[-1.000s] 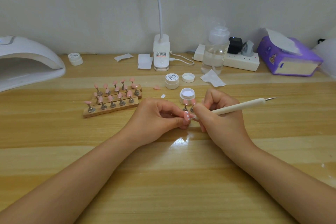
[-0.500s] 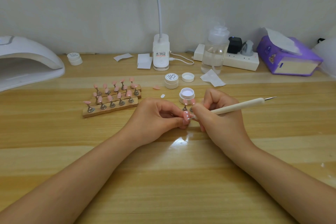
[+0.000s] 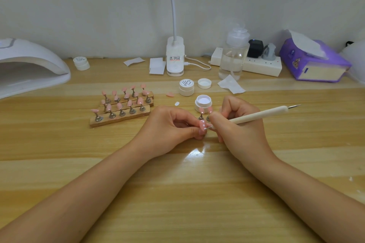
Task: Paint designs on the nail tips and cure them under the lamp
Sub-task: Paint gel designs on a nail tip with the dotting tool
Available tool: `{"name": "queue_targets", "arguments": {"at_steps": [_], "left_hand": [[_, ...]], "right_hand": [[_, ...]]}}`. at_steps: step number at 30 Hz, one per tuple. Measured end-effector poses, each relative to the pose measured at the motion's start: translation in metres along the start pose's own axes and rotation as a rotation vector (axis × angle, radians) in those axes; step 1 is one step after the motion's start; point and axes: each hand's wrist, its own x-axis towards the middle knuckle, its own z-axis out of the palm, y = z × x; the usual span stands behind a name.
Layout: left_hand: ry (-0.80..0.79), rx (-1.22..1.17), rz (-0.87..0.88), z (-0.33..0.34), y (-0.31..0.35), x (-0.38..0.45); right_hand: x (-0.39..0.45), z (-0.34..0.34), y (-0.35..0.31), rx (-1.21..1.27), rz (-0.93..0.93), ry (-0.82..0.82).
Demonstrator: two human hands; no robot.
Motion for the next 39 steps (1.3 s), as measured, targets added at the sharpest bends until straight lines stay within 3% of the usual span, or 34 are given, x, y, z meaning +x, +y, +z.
{"name": "queue_targets", "arguments": {"at_steps": [39], "left_hand": [[-0.005,0.015,-0.001,0.0005,-0.0002,0.0008]], "right_hand": [[0.0000,0.0006,0.0000,0.006,-0.012,-0.012]]}}
